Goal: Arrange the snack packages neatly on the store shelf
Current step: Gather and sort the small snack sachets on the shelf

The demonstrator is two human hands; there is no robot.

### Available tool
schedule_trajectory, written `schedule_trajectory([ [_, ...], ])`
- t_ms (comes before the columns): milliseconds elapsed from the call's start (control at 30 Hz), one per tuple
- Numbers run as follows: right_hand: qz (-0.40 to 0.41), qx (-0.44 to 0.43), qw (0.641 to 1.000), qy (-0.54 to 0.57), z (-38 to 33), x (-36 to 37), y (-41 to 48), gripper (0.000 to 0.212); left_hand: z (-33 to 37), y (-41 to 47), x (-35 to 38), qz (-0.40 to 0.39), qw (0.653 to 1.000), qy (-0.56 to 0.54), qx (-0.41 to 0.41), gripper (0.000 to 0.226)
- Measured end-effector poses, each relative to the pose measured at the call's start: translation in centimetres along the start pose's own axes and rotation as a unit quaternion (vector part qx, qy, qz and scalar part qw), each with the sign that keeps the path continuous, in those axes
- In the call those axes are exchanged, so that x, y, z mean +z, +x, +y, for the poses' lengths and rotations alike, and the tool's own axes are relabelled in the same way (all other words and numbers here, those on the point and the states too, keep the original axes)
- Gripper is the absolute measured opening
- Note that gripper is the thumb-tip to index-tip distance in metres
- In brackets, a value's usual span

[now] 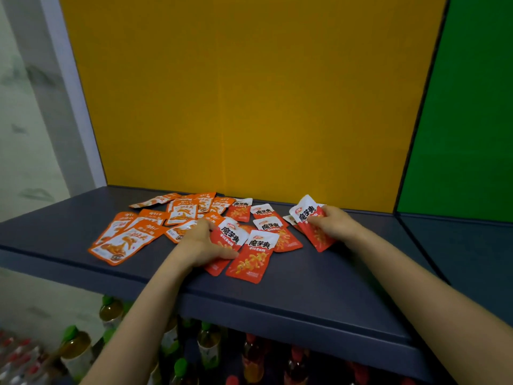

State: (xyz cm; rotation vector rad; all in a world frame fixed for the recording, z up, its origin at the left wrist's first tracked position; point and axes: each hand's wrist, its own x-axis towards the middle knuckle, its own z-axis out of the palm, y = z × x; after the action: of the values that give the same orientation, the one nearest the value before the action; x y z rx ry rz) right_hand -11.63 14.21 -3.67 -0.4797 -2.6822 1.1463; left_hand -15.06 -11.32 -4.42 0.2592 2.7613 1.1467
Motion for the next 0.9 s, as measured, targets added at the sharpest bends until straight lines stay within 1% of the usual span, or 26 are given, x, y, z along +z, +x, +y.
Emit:
schedule_trajectory([
  [67, 0.02, 0.008, 0.998, -0.063, 0.1, 0.6, 0.4, 0.024, -0.3, -0.4, -0.4, 0.004, 0.999, -0.014, 0.03, 0.077],
  [100, 0.03, 0.015, 0.996, -0.085, 0.2, 0.8, 0.7, 0.026, -0.4, -0.4, -0.5, -0.004, 0.998, -0.047, 0.037, 0.071],
  [167, 0.041, 0.023, 0.992, -0.114, 0.4, 1.1, 1.0, 0.026, 0.0, -1.0, -0.7, -0.025, 0.99, -0.129, 0.049, 0.032],
  [200, 0.045, 0.025, 0.991, -0.126, 0.5, 1.1, 1.1, 0.026, 0.2, -1.0, -0.4, -0.035, 0.987, -0.145, 0.058, 0.027],
  [233, 0.048, 0.027, 0.989, -0.135, 0.5, 1.2, 1.2, 0.032, 0.7, -1.2, -0.1, -0.038, 0.986, -0.149, 0.066, 0.028],
  [300, 0.057, 0.028, 0.987, -0.148, 0.5, 1.3, 1.2, 0.053, 1.2, -1.0, 1.3, -0.035, 0.993, -0.082, 0.082, 0.027],
  [367, 0.055, 0.029, 0.987, -0.148, 0.5, 1.3, 1.3, 0.063, 1.4, -0.7, 2.6, -0.024, 0.994, 0.009, 0.106, 0.032],
  [433, 0.036, 0.04, 0.99, -0.128, 0.5, 1.3, 1.5, 0.066, 1.3, -0.4, 3.4, 0.0, 0.989, 0.084, 0.123, 0.035],
  [533, 0.02, 0.053, 0.993, -0.105, 0.3, 1.0, 1.3, 0.064, 1.7, -0.4, 3.6, 0.014, 0.981, 0.141, 0.134, 0.051],
  [600, 0.017, 0.061, 0.994, -0.086, 0.3, 0.8, 1.3, 0.059, 2.1, -0.2, 3.4, -0.004, 0.982, 0.148, 0.12, 0.064],
  [667, 0.013, 0.076, 0.996, -0.053, 0.3, 0.7, 1.3, 0.06, 2.7, 0.0, 3.1, -0.032, 0.983, 0.149, 0.104, 0.079],
  [700, 0.006, 0.081, 0.996, -0.033, 0.4, 0.6, 1.4, 0.054, 2.9, 0.1, 3.0, -0.044, 0.983, 0.148, 0.099, 0.085],
  [767, -0.004, 0.079, 0.997, 0.008, 0.7, 0.7, 1.6, 0.027, 3.3, 0.6, 2.8, -0.068, 0.985, 0.133, 0.085, 0.095],
  [800, -0.007, 0.076, 0.997, 0.022, 0.8, 0.7, 1.6, 0.022, 3.5, 0.8, 2.6, -0.082, 0.987, 0.119, 0.076, 0.098],
  [867, -0.01, 0.076, 0.996, 0.038, 1.0, 0.7, 1.7, 0.023, 3.6, 1.1, 2.6, -0.099, 0.988, 0.102, 0.068, 0.1],
  [900, -0.013, 0.076, 0.996, 0.043, 0.9, 0.7, 1.6, 0.029, 3.7, 1.1, 2.6, -0.102, 0.988, 0.097, 0.069, 0.099],
])
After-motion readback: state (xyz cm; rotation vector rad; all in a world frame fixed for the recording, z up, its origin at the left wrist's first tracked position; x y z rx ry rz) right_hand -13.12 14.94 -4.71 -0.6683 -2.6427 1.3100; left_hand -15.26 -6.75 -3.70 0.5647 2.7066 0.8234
